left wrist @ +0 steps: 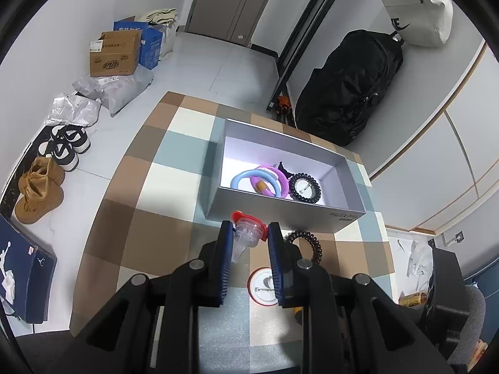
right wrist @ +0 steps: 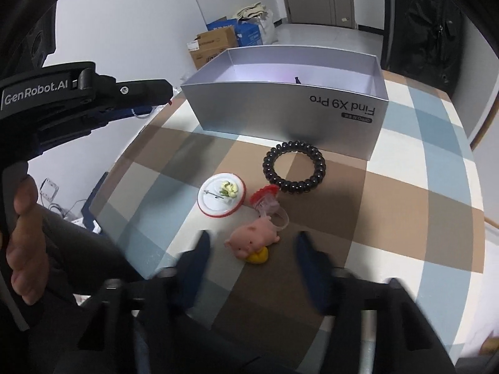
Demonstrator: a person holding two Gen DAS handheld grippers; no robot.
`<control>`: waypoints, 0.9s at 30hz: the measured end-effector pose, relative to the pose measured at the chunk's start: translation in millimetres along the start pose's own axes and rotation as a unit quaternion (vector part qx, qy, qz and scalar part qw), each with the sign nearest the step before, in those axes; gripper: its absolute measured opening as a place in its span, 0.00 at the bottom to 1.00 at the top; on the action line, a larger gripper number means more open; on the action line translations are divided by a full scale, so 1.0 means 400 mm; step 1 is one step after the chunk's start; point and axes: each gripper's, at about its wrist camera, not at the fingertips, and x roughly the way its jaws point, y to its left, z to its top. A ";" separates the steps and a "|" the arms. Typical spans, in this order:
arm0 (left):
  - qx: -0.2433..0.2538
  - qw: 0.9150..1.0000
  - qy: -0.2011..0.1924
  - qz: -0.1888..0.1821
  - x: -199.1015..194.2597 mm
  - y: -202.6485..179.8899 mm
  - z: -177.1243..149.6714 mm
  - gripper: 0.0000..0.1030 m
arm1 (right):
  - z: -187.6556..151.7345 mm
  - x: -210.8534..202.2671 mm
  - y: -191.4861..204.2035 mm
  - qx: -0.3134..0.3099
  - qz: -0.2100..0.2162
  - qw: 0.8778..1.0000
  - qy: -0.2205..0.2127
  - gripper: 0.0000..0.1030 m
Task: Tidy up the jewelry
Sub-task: 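Grasp the pink pig figurine with the right gripper while the left gripper holds the clip, then carry the clip and pig figurine into the grey box and open both grippers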
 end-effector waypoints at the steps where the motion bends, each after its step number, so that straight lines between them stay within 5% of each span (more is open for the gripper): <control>1: -0.001 1.000 0.000 0.000 0.000 0.001 0.000 0.17 | 0.002 0.001 -0.003 0.004 0.004 1.000 0.004 0.26; 17: -0.004 1.000 -0.003 -0.015 -0.003 -0.007 0.005 0.17 | 0.050 -0.081 -0.050 0.037 0.029 0.998 -0.047 0.25; 27: -0.015 0.997 -0.018 -0.069 -0.028 -0.035 0.038 0.17 | 0.114 -0.144 -0.077 0.053 0.049 0.992 -0.101 0.25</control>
